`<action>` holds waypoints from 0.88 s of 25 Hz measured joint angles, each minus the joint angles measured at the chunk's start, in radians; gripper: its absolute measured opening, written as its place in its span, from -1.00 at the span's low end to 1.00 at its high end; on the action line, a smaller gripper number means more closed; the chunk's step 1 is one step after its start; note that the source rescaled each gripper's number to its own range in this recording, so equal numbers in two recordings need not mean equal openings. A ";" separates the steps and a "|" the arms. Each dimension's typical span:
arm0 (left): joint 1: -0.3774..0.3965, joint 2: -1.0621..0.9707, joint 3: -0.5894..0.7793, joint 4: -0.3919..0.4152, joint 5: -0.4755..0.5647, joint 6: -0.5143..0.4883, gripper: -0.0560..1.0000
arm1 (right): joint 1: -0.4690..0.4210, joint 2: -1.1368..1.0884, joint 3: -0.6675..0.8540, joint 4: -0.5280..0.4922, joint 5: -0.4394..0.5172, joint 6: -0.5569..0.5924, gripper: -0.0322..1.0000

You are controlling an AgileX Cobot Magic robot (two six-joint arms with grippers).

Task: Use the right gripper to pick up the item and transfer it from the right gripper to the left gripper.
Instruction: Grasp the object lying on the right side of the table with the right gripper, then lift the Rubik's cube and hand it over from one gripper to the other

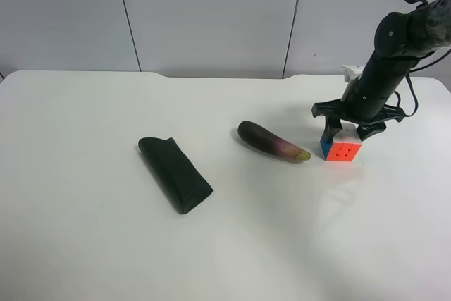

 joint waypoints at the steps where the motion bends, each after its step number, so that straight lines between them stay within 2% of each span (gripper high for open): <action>1: 0.000 0.000 0.000 0.000 0.000 0.000 1.00 | 0.000 0.000 0.000 0.000 0.000 0.000 -0.94; 8: 0.000 0.000 0.000 0.000 0.000 0.000 1.00 | 0.000 -0.029 0.000 0.000 0.009 0.000 -0.94; 22: 0.000 0.000 0.000 0.000 0.000 0.000 1.00 | 0.000 -0.317 -0.006 0.000 0.176 -0.065 -0.94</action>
